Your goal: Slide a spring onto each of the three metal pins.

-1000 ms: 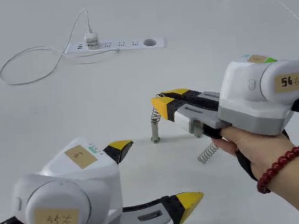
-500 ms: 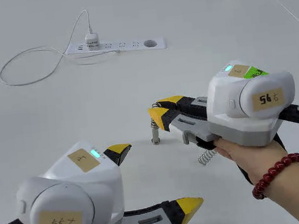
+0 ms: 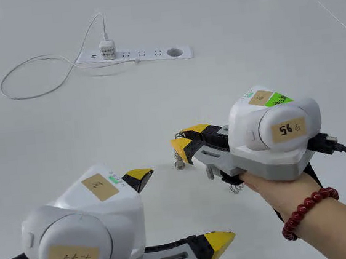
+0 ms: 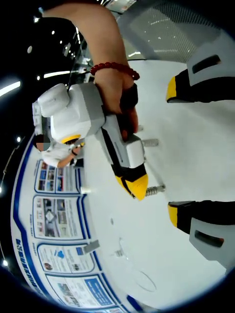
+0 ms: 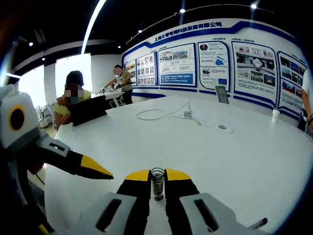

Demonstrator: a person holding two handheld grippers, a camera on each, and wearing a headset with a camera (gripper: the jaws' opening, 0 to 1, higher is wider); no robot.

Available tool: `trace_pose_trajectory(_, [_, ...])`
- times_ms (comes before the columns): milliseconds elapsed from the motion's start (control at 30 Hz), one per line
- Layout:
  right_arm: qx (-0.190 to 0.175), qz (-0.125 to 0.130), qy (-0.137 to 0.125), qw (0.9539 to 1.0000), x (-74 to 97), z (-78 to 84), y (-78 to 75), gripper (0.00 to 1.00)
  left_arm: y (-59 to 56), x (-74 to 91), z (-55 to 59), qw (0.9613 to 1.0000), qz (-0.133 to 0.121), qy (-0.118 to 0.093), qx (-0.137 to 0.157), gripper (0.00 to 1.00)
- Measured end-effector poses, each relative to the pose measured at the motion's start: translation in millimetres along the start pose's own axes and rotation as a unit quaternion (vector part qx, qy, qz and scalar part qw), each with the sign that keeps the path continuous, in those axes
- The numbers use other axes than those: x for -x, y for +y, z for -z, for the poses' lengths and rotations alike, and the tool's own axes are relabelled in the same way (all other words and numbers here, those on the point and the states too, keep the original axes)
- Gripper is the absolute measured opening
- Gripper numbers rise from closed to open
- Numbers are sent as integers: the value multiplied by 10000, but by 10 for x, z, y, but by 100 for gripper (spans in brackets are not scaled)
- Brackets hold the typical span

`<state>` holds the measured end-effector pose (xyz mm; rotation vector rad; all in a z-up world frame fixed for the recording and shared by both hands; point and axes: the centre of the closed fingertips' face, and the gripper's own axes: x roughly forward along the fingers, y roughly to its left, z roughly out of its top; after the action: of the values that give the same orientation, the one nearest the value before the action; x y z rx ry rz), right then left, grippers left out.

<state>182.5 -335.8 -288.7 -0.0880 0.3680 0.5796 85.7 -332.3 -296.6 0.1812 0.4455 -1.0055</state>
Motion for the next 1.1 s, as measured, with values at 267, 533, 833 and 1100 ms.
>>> trace_pose_trajectory(267, [22,-2,168,9999,-28,98,6,11,15,5,3,10000,-25,8,3,83])
trace_pose_trajectory(533, [32,-1,268,9996,-50,155,8,11,20,8,3,10000,-32,9,2,82])
trace_pose_trajectory(833, [49,-27,329,9994,-57,175,24,13,24,8,1,10000,-44,27,-30,82])
trace_pose_trajectory(1100, [8,-83,215,9997,13,43,58,21,40,10,-2,9999,-78,40,-49,80])
